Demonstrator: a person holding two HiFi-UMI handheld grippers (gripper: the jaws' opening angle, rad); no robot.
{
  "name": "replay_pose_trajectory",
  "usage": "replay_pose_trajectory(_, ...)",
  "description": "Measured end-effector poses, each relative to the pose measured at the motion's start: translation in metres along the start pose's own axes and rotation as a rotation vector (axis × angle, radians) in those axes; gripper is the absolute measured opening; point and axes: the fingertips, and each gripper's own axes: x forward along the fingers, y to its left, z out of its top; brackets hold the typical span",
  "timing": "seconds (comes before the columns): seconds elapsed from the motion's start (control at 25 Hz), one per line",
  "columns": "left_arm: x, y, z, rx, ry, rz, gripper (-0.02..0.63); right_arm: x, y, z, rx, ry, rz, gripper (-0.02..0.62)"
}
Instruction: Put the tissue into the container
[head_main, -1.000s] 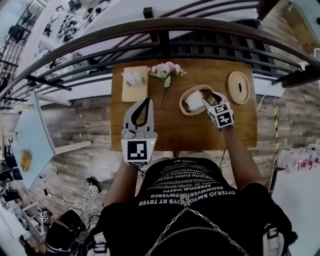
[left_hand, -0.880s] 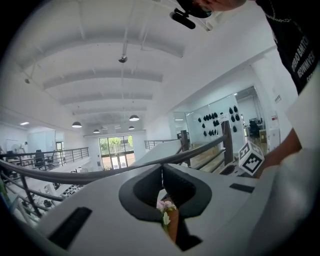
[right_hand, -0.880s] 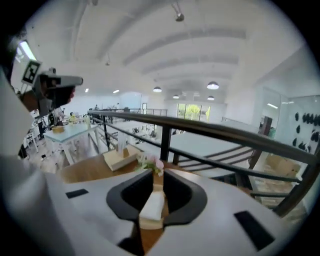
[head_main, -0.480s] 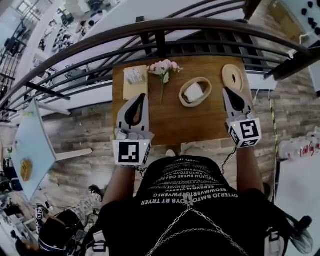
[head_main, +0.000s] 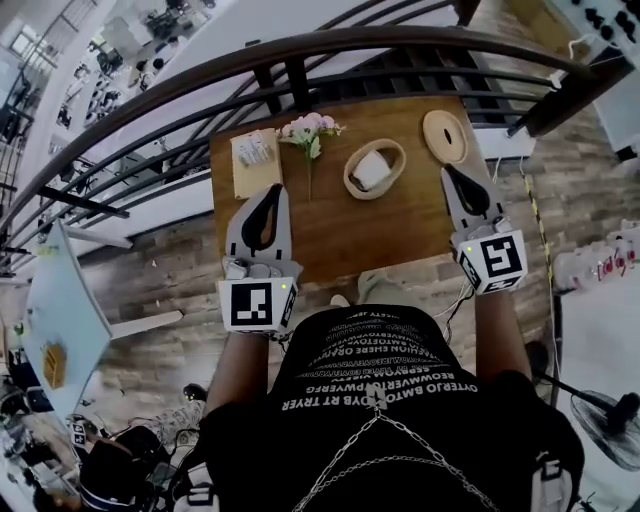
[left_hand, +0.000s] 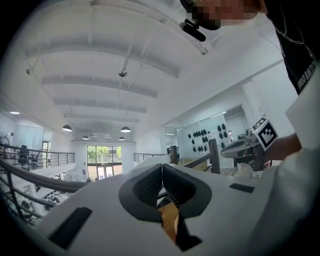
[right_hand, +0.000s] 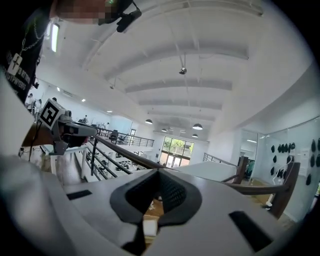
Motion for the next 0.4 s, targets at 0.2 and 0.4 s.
replay_pose_trajectory(0.2, 0.009, -0.012, -0.002, -0.005, 0.002, -0.023, 0.029, -0.005, -0.003, -0.004, -0.004, 0.017, 0.008, 0.015)
replay_pose_trajectory(0.4, 0.034, -0.047, -0.002, -0.005, 0.017, -0.042, 0.029, -0.011, -0.029, -0.023, 0.016, 0.050, 0.022, 0.014)
